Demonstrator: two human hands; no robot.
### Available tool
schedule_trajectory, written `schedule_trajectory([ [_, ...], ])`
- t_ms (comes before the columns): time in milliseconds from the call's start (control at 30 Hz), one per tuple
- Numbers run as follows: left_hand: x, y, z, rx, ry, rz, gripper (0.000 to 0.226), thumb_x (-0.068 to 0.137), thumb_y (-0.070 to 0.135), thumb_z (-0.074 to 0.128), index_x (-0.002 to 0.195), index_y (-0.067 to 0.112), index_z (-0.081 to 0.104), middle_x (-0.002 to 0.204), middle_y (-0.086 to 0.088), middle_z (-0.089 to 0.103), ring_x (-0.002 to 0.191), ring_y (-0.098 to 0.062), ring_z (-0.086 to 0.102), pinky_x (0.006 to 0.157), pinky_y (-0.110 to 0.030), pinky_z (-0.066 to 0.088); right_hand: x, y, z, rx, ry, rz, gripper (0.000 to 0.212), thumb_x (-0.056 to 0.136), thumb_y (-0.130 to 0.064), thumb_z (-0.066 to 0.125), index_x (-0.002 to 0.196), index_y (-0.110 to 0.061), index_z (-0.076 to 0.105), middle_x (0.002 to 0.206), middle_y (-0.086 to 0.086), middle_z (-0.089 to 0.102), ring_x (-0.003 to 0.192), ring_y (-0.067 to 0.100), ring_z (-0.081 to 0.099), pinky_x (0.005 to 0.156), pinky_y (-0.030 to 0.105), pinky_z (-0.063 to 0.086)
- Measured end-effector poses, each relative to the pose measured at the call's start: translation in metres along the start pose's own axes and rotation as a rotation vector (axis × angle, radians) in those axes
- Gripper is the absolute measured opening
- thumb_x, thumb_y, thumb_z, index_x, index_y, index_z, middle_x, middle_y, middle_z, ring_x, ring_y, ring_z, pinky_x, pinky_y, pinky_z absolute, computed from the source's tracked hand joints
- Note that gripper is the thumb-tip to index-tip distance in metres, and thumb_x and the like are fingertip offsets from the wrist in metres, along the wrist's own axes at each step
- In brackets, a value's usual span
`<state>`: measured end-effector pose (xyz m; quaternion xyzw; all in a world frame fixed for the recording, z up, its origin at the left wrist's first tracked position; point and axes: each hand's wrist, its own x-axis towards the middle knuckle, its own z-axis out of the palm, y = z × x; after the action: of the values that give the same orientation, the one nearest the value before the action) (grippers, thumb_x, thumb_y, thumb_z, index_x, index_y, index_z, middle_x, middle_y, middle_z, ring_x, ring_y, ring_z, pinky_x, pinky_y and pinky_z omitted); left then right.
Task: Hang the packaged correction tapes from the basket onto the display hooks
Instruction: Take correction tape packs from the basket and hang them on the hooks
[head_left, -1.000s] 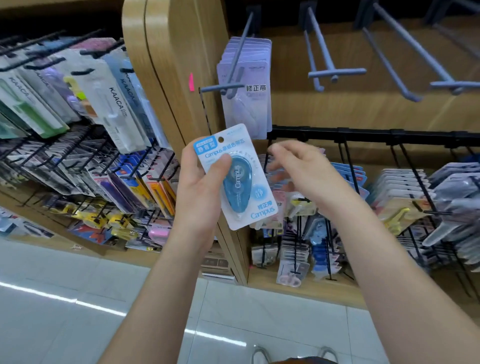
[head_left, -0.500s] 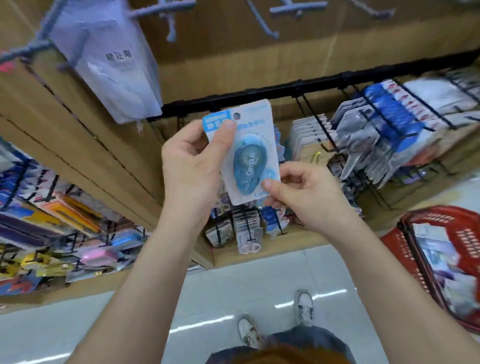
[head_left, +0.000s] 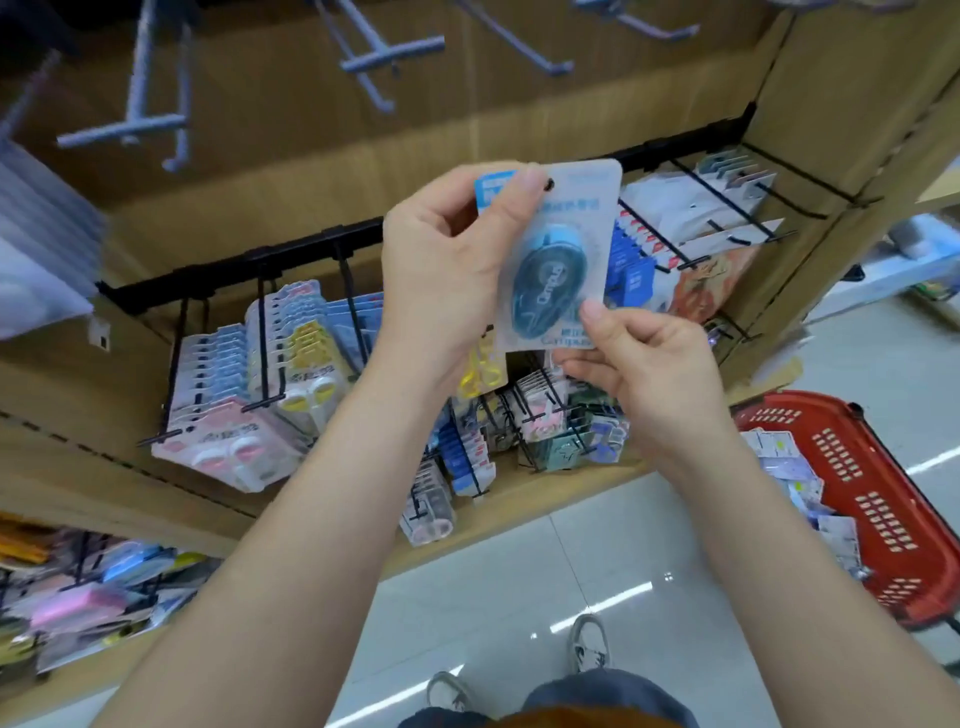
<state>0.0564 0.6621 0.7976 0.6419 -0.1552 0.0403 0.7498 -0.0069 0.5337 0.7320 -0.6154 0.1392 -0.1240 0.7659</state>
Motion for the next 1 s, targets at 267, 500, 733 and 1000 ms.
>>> schedule_trajectory([
  [267, 0.035, 0.01, 0.046, -0.022, 0.193, 0.096, 0.006, 0.095, 0.004, 0.061, 0.091, 0.003, 0.066, 0.065, 0.011, 0.066, 0.064, 0.0, 0.061, 0.06, -0.02, 0.049, 0.052, -0.036, -0.019, -0.086, -0.077, -0.024, 0.024, 0.093, -0.029, 0.067, 0.08, -0.009, 0.071, 0.07, 0.013, 0.072, 0.066, 0.02, 0.072, 0.07, 0.031, 0.06],
  [500, 0.039, 0.005, 0.049, 0.07, 0.297, 0.134, 0.011, 0.096, 0.012, 0.062, 0.087, 0.01, 0.068, 0.075, 0.002, 0.067, 0.073, -0.014, 0.064, 0.066, -0.033, 0.054, 0.063, -0.04, -0.021, -0.084, -0.185, 0.028, 0.028, 0.092, -0.027, 0.068, 0.083, -0.001, 0.072, 0.081, 0.014, 0.072, 0.061, 0.019, 0.071, 0.061, 0.025, 0.059],
  [733, 0.041, 0.005, 0.046, 0.165, 0.286, 0.144, 0.013, 0.097, 0.013, 0.06, 0.087, 0.011, 0.067, 0.073, 0.005, 0.066, 0.072, -0.011, 0.062, 0.064, -0.031, 0.052, 0.067, -0.038, -0.021, -0.107, -0.238, 0.035, 0.032, 0.093, -0.029, 0.067, 0.086, 0.002, 0.071, 0.084, 0.018, 0.073, 0.06, 0.019, 0.071, 0.058, 0.025, 0.058],
  [1000, 0.05, 0.005, 0.044, 0.257, 0.272, 0.123, 0.01, 0.097, 0.016, 0.061, 0.09, 0.014, 0.068, 0.077, 0.009, 0.067, 0.075, -0.005, 0.064, 0.066, -0.025, 0.054, 0.069, -0.037, -0.021, -0.101, -0.234, 0.027, 0.034, 0.096, -0.028, 0.064, 0.09, 0.005, 0.069, 0.074, 0.012, 0.071, 0.057, 0.019, 0.067, 0.052, 0.022, 0.053],
])
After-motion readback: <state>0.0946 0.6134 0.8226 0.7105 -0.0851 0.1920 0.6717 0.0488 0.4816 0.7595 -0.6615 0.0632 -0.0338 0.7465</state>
